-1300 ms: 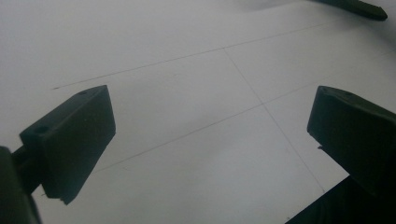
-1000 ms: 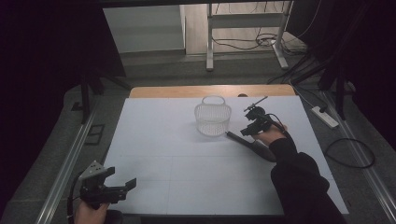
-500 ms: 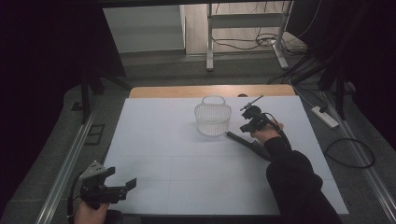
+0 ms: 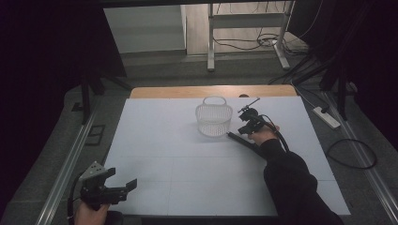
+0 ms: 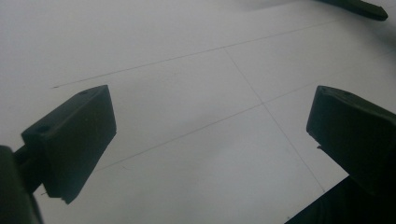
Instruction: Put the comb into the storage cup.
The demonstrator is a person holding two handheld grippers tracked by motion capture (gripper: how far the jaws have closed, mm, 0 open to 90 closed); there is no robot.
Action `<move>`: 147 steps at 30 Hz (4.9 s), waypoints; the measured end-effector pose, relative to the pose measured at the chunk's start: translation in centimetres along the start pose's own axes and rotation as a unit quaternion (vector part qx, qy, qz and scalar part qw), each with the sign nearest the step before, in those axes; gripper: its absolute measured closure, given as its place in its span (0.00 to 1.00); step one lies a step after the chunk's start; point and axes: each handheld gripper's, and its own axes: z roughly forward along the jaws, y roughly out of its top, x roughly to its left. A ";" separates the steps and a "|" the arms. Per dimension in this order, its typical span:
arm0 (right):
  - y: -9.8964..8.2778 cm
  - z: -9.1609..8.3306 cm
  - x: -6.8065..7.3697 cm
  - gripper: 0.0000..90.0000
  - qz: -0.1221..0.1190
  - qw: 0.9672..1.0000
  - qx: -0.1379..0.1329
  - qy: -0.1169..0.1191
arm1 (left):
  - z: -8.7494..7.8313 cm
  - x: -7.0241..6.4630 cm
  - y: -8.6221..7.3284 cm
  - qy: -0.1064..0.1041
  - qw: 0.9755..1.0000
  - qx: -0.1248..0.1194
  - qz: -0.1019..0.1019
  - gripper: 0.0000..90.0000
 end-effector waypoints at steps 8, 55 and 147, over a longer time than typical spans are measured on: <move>0.0 0.7 0.2 0.99 0.003 1.000 -0.002 0.002 | 0.0 0.0 0.0 0.000 1.000 0.000 0.002 0.02; -4.0 -1.4 3.6 0.99 -0.029 0.999 0.026 0.032 | 0.0 -0.1 0.0 0.003 1.000 0.002 0.007 0.02; -11.1 -10.6 0.8 0.00 0.010 0.996 -0.081 -0.039 | 0.5 -0.9 0.3 0.010 0.999 0.019 0.025 0.01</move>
